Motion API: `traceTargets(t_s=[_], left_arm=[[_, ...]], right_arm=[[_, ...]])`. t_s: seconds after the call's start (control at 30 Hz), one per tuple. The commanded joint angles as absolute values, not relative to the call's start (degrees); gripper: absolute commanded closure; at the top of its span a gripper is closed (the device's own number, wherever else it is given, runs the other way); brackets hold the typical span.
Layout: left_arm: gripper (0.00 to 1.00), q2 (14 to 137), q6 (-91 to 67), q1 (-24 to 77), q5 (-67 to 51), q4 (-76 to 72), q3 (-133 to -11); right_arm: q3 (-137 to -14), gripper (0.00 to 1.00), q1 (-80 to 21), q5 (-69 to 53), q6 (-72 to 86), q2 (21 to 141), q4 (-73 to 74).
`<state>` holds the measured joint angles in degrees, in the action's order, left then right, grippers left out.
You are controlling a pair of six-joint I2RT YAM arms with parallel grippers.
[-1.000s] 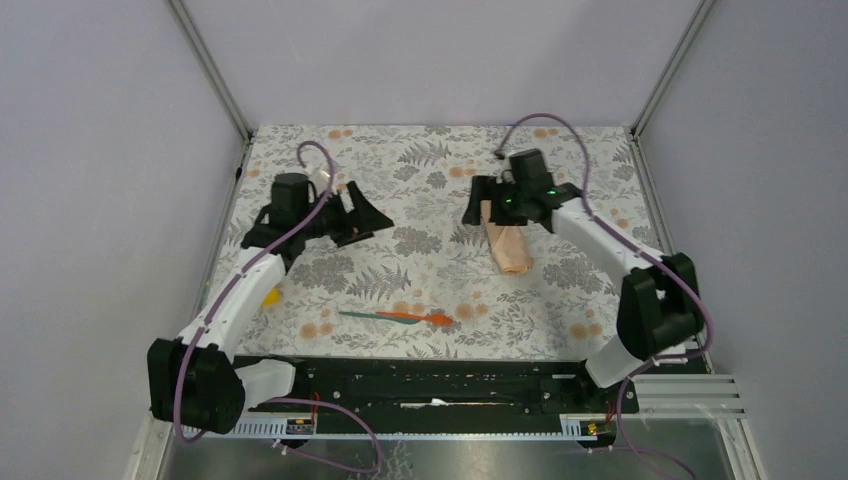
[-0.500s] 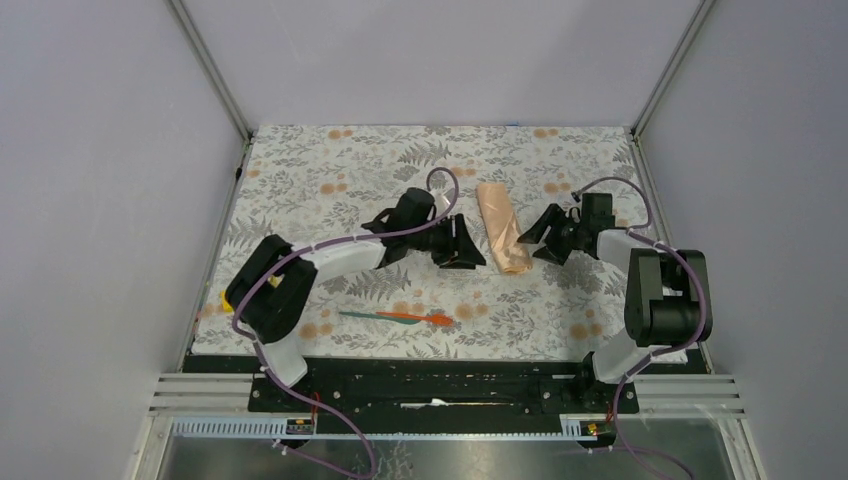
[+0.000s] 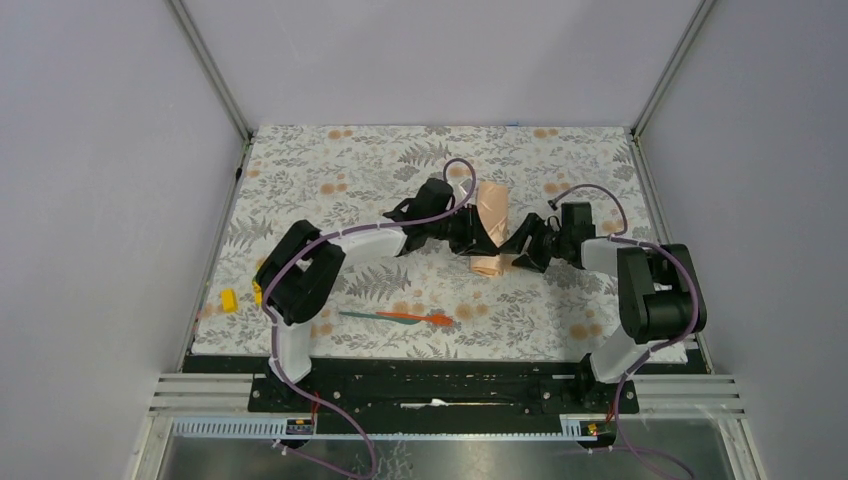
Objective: Fold the napkin into a case and place the utensils inside
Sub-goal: Rotate the smaller rectangle-folded napkin at the center of the board, then smooth out the smaller rectangle-folded napkin at the center of the board.
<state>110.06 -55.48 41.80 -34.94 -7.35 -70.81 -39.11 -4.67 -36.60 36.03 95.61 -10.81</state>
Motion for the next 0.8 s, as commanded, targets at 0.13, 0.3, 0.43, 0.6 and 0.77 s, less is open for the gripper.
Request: traceTargets(t_s=[0.13, 0.3, 0.43, 0.6, 0.77], left_arm=[[0.89, 113.7, -55.0, 38.6, -36.8, -9.4, -74.2], [0.91, 117.3, -55.8, 38.1, -40.0, -11.4, -74.6], [0.92, 120.0, -56.1, 38.4, -41.1, -13.3, -73.5], [0.92, 121.1, -53.4, 38.4, -39.5, -12.2, -70.9], [0.92, 121.4, -50.9, 38.0, -36.4, -11.1, -66.7]], right_arm=[[-50.2, 0.31, -2.8, -32.6, 33.0, 94.0, -6.0], [-56.3, 0.41, -2.9, -44.3, 36.6, 102.8, -12.4], [-57.0, 0.38, -3.2, -53.8, 42.2, 109.3, -21.5], [-54.2, 0.36, -3.1, -55.0, 47.5, 114.1, -31.0], [-56.0, 0.34, -3.2, -50.7, 42.6, 116.1, -24.2]])
